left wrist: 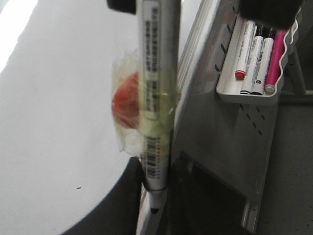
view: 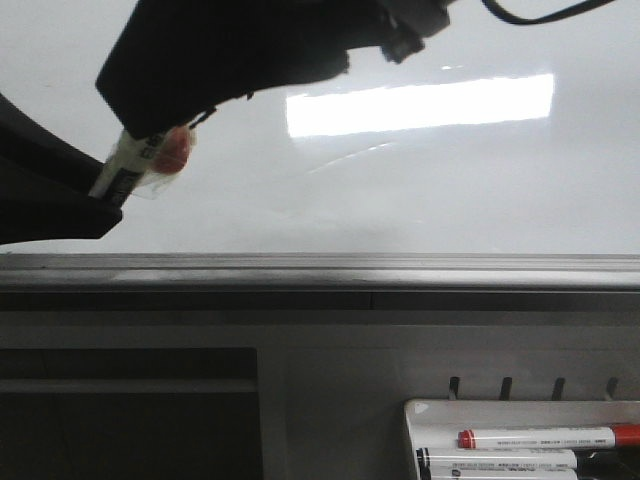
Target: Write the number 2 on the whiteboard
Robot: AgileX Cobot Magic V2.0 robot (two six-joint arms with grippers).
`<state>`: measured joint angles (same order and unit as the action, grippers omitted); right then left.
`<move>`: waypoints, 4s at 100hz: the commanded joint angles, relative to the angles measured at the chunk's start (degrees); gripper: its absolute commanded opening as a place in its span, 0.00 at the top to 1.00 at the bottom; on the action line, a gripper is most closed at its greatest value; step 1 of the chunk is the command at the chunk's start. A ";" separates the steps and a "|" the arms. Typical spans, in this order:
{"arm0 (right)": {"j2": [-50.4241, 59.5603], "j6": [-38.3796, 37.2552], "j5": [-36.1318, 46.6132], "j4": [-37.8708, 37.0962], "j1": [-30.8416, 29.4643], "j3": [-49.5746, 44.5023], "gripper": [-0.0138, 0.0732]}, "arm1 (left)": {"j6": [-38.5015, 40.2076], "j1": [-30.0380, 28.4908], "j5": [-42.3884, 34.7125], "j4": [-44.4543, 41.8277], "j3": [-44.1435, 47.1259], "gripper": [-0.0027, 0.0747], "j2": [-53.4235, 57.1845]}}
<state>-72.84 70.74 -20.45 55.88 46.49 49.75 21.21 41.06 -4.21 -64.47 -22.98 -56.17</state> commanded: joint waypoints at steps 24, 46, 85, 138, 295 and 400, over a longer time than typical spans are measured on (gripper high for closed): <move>0.72 0.65 3.46 1.13 0.04 2.14 0.92 | 0.39 0.38 -1.54 0.82 -1.42 0.99 0.95; 0.72 0.65 3.33 1.13 0.04 2.14 0.92 | 0.39 0.38 0.71 1.25 -1.52 0.95 1.62; 1.43 0.65 12.76 1.13 -0.09 2.14 0.92 | 0.39 0.38 7.55 10.49 -1.63 0.36 15.65; 4.39 0.65 17.45 2.76 -9.41 2.03 0.92 | 2.88 -0.12 6.85 27.48 -1.63 0.99 26.57; 6.31 0.65 17.58 8.81 -14.47 -9.03 0.92 | 4.85 -7.94 0.78 27.60 -1.63 0.99 26.57; 8.52 0.65 -6.79 0.86 -13.07 1.78 0.92 | 4.85 -5.28 -8.41 19.92 -1.52 0.49 17.54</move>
<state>-63.04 70.98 -27.45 56.96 31.67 47.81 25.38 34.67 -8.42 -43.48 -22.82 -34.96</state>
